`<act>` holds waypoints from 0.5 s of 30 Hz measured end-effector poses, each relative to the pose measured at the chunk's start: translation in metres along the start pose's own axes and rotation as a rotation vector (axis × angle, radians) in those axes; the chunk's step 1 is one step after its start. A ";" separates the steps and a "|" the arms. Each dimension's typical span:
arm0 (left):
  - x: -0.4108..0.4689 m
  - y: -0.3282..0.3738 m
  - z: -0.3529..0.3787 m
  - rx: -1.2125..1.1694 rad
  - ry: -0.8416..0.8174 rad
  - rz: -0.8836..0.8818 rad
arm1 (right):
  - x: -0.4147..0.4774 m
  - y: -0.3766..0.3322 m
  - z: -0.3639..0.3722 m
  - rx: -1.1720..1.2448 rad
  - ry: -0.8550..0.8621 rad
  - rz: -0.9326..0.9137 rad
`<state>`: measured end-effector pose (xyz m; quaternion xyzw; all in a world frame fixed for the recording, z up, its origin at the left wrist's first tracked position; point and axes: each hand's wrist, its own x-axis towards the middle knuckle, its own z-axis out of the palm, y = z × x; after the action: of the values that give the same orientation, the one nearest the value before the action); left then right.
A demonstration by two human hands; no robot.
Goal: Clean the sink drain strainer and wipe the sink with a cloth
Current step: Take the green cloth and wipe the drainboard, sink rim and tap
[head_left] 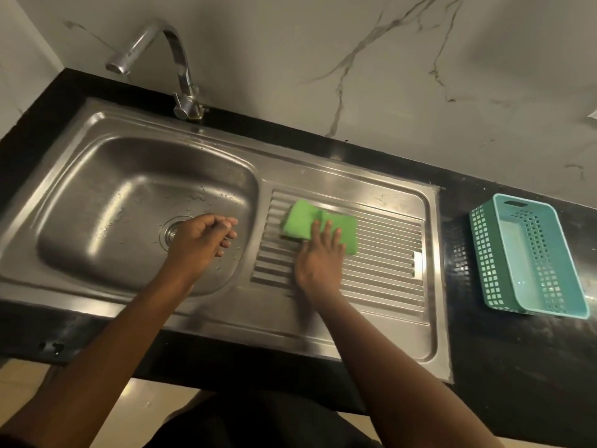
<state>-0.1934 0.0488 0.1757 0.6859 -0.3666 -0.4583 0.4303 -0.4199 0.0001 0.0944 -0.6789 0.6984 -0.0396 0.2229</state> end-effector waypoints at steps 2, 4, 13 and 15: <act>-0.001 0.005 0.006 0.010 -0.002 0.019 | -0.002 -0.025 0.009 -0.009 -0.084 -0.148; -0.002 0.008 0.013 0.020 -0.008 0.035 | -0.004 -0.041 0.015 -0.033 -0.166 -0.271; -0.006 0.017 0.037 0.015 -0.050 0.057 | -0.038 0.051 -0.021 -0.146 -0.169 -0.395; -0.007 0.018 0.044 0.010 -0.059 0.058 | -0.050 0.089 -0.037 -0.148 -0.130 -0.302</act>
<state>-0.2391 0.0372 0.1855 0.6633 -0.4011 -0.4637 0.4291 -0.5169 0.0463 0.1090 -0.7918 0.5735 0.0229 0.2088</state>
